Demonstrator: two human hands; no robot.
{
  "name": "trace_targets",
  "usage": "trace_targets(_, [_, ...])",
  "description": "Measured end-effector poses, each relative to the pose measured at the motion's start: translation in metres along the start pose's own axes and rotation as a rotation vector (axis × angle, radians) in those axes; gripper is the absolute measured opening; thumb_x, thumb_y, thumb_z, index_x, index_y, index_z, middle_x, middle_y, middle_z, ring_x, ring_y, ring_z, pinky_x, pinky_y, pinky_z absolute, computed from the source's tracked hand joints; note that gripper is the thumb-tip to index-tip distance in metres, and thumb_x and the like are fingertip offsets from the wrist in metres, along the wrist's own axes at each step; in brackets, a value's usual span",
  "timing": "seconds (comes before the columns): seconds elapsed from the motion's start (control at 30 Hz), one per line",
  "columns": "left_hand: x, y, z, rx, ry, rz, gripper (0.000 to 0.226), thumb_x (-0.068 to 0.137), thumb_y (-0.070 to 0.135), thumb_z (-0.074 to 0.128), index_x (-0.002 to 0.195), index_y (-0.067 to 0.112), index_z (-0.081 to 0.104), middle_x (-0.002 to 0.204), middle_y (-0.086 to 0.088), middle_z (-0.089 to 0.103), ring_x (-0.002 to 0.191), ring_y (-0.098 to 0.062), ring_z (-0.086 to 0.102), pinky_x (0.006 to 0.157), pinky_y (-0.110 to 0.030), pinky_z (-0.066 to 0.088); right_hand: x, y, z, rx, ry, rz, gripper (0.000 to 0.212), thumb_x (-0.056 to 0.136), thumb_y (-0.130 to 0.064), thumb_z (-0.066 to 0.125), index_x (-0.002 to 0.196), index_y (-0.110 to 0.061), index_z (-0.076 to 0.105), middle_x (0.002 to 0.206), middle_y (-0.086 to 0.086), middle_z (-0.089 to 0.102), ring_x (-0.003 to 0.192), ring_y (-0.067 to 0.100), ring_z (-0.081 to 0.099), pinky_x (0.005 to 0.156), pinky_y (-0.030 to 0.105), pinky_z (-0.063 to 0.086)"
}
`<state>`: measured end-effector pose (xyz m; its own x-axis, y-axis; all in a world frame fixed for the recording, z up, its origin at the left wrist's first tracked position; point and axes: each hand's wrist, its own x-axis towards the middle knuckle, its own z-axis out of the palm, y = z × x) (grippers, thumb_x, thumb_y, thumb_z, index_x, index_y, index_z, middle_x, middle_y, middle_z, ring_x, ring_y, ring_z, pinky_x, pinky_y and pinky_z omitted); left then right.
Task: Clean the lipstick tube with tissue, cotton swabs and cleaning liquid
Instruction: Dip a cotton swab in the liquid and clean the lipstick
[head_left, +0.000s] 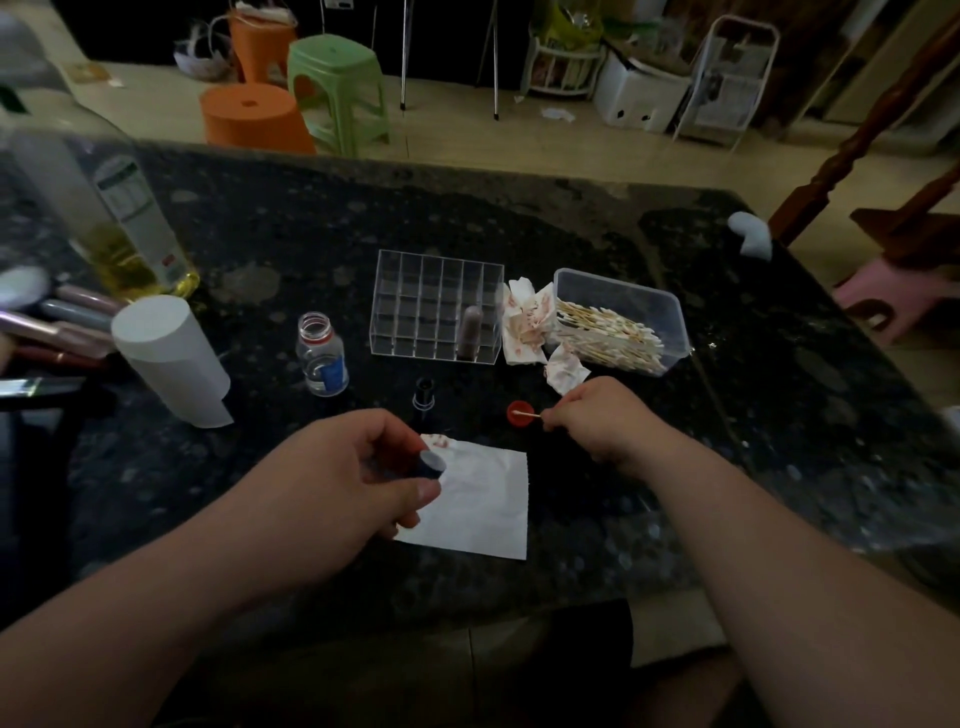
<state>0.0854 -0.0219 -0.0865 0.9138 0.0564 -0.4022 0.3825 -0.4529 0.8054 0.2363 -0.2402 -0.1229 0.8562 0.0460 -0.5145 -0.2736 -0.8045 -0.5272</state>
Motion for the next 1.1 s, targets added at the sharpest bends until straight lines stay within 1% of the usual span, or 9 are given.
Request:
trace_targets(0.07, [0.006, -0.004, -0.002, 0.057, 0.054, -0.002, 0.018, 0.081, 0.033, 0.078, 0.095, 0.037, 0.067, 0.087, 0.011, 0.076, 0.079, -0.005, 0.073, 0.077, -0.028, 0.059, -0.001, -0.002, -0.001, -0.016, -0.013, 0.009, 0.015, 0.089, -0.021, 0.071, 0.084, -0.008, 0.077, 0.062, 0.005, 0.059, 0.049, 0.015, 0.049, 0.048, 0.028, 0.037])
trace_targets(0.17, [0.020, -0.013, -0.006, 0.170, 0.158, -0.006, 0.020, 0.082, 0.034, 0.077, 0.094, 0.039, 0.062, 0.092, 0.018, 0.067, 0.085, 0.002, 0.063, 0.068, -0.014, 0.045, -0.001, -0.002, -0.001, -0.025, -0.017, -0.012, 0.015, 0.089, -0.022, 0.071, 0.082, -0.010, 0.077, 0.070, 0.007, 0.065, 0.057, 0.016, 0.055, 0.052, 0.028, 0.042])
trace_targets(0.23, [0.031, -0.021, -0.008, 0.237, 0.202, -0.014, 0.023, 0.082, 0.033, 0.077, 0.094, 0.040, 0.058, 0.093, 0.020, 0.063, 0.083, 0.004, 0.057, 0.064, -0.011, 0.039, 0.001, 0.000, 0.000, -0.044, -0.007, -0.045, 0.015, 0.088, -0.023, 0.072, 0.079, -0.012, 0.076, 0.075, 0.007, 0.068, 0.062, 0.016, 0.059, 0.055, 0.028, 0.044])
trace_targets(0.37, [0.045, -0.039, -0.009, 0.399, 0.254, 0.020, 0.023, 0.084, 0.035, 0.076, 0.098, 0.038, 0.058, 0.085, 0.022, 0.050, 0.076, 0.005, 0.049, 0.059, -0.008, 0.034, 0.005, 0.000, 0.002, -0.089, 0.008, -0.103, 0.017, 0.087, -0.024, 0.074, 0.072, -0.014, 0.074, 0.069, 0.004, 0.068, 0.058, 0.012, 0.057, 0.051, 0.024, 0.040])
trace_targets(0.57, [0.055, -0.059, 0.000, 0.476, 0.251, 0.094, 0.029, 0.088, 0.032, 0.072, 0.115, 0.028, 0.066, 0.103, 0.012, 0.054, 0.090, -0.004, 0.051, 0.078, -0.014, 0.036, 0.004, -0.002, 0.004, -0.102, -0.001, -0.129, 0.010, 0.085, -0.023, 0.076, 0.081, -0.013, 0.077, 0.074, 0.005, 0.073, 0.063, 0.012, 0.062, 0.055, 0.024, 0.045])
trace_targets(0.77, [0.058, -0.064, 0.004, 0.503, 0.286, 0.114, 0.037, 0.084, 0.031, 0.075, 0.120, 0.028, 0.065, 0.105, 0.013, 0.053, 0.103, -0.009, 0.052, 0.093, -0.024, 0.046, 0.002, 0.000, 0.001, -0.099, 0.018, -0.148, 0.005, 0.083, -0.020, 0.076, 0.080, -0.016, 0.078, 0.074, 0.002, 0.073, 0.065, 0.011, 0.063, 0.054, 0.023, 0.045])
trace_targets(0.97, [0.058, -0.062, 0.002, 0.481, 0.257, 0.101, 0.054, 0.076, 0.033, 0.083, 0.125, 0.028, 0.060, 0.108, 0.013, 0.053, 0.098, -0.004, 0.052, 0.084, -0.017, 0.042, 0.002, 0.001, -0.002, -0.027, 0.039, -0.162, 0.005, 0.079, -0.017, 0.078, 0.075, -0.019, 0.078, 0.079, 0.002, 0.073, 0.074, 0.015, 0.065, 0.060, 0.025, 0.048])
trace_targets(1.03, [0.056, -0.059, -0.002, 0.472, 0.239, 0.085, 0.063, 0.073, 0.043, 0.083, 0.128, 0.028, 0.057, 0.109, 0.014, 0.053, 0.097, -0.002, 0.052, 0.081, -0.016, 0.041, 0.002, 0.001, -0.004, 0.001, 0.027, -0.158, 0.004, 0.079, -0.018, 0.079, 0.076, -0.020, 0.079, 0.082, 0.002, 0.073, 0.078, 0.016, 0.066, 0.061, 0.025, 0.049])
trace_targets(1.1, [0.053, -0.055, -0.011, 0.475, 0.297, 0.028, 0.066, 0.071, 0.059, 0.078, 0.126, 0.028, 0.057, 0.106, 0.015, 0.056, 0.094, -0.003, 0.055, 0.077, -0.020, 0.045, 0.002, 0.001, -0.006, 0.001, 0.008, -0.168, 0.003, 0.081, -0.020, 0.079, 0.078, -0.021, 0.079, 0.084, 0.001, 0.073, 0.079, 0.015, 0.066, 0.059, 0.024, 0.047])
